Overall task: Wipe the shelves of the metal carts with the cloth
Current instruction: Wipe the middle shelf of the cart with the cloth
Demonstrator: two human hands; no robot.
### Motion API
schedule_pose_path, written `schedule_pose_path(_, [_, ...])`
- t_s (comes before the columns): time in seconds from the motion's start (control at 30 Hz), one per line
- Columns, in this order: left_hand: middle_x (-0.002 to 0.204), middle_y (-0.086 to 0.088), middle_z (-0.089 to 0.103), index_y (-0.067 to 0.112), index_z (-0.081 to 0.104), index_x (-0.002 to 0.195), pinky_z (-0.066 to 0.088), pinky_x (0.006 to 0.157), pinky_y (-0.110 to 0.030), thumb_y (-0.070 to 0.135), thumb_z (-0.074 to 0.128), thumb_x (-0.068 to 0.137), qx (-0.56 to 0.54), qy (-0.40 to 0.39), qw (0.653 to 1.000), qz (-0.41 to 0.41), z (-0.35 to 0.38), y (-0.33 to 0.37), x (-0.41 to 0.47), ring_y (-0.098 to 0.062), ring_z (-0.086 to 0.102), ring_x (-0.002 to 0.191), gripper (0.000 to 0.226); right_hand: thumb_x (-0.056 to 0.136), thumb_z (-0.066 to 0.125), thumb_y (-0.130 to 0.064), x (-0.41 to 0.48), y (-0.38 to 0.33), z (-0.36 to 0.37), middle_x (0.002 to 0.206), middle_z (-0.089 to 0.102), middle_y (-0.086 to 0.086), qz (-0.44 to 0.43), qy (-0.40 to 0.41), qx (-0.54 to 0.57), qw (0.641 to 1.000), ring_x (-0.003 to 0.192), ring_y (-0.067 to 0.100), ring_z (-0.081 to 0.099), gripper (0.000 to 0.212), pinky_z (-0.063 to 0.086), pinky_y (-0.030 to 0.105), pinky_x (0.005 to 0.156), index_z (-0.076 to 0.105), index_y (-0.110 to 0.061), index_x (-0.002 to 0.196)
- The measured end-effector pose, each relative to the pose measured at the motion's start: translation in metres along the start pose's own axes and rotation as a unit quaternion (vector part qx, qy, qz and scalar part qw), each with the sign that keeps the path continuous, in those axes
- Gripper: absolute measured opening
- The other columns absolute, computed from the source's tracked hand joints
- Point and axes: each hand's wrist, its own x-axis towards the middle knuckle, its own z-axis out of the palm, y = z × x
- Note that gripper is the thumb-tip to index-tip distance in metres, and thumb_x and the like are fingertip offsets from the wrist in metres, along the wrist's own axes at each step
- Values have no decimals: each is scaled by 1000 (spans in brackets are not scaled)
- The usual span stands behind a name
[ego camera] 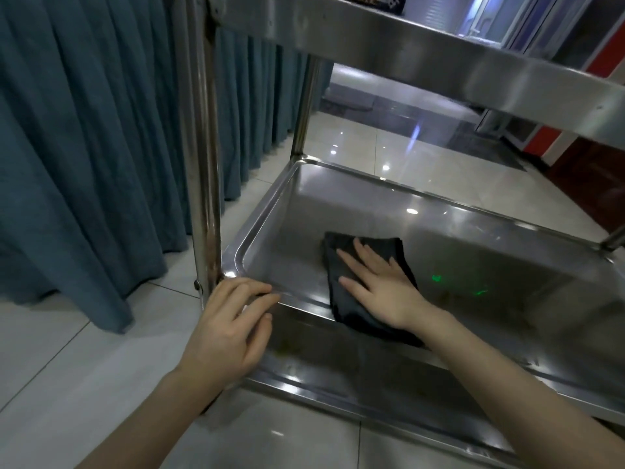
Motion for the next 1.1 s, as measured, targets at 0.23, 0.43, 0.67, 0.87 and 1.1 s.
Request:
schedule_pose_path(0.23, [110,-6,59,8,68,113,44,99,-37,19,50,96,56,-89,994,30,-18,-13,3,-20,54,105,27,100,17,-61,84,-6,-10,164,-8,-10,73,-18,5,997,150,11,-8,67,-4,48,120,2,-28,156])
schedule_pose_path(0.43, [112,-10,58,5,66,117,43,102,-36,18,55,92,70,-86,993,32,-12,-16,-4,-27,54,108,29,84,-2,-80,-12,-32,12,155,-14,-32,-143,-3,19,990,140,-11,-22,71,-12,31,115,-4,-52,150])
schedule_pose_path(0.67, [109,-10,63,3,69,113,40,102,-28,14,47,90,56,-74,996,3,-12,-11,-3,-28,53,107,34,104,24,-48,93,-21,-13,163,-9,-11,9,-16,-5,1000,150,12,-7,60,-2,48,120,1,-30,156])
schedule_pose_path(0.87, [114,-13,61,1,66,117,38,105,-30,14,43,92,55,-101,993,24,-17,-15,-4,-28,52,108,37,96,20,-66,78,-57,-1,162,-5,-18,-93,-14,-15,995,149,6,-6,67,-2,48,120,4,-37,155])
schedule_pose_path(1.1, [116,-15,62,1,66,118,43,102,-39,14,41,94,47,-111,992,29,-21,-14,-1,-31,53,108,37,95,18,-69,41,-41,0,158,-8,-29,-172,-28,11,985,143,-7,-13,64,-7,32,118,2,-47,152])
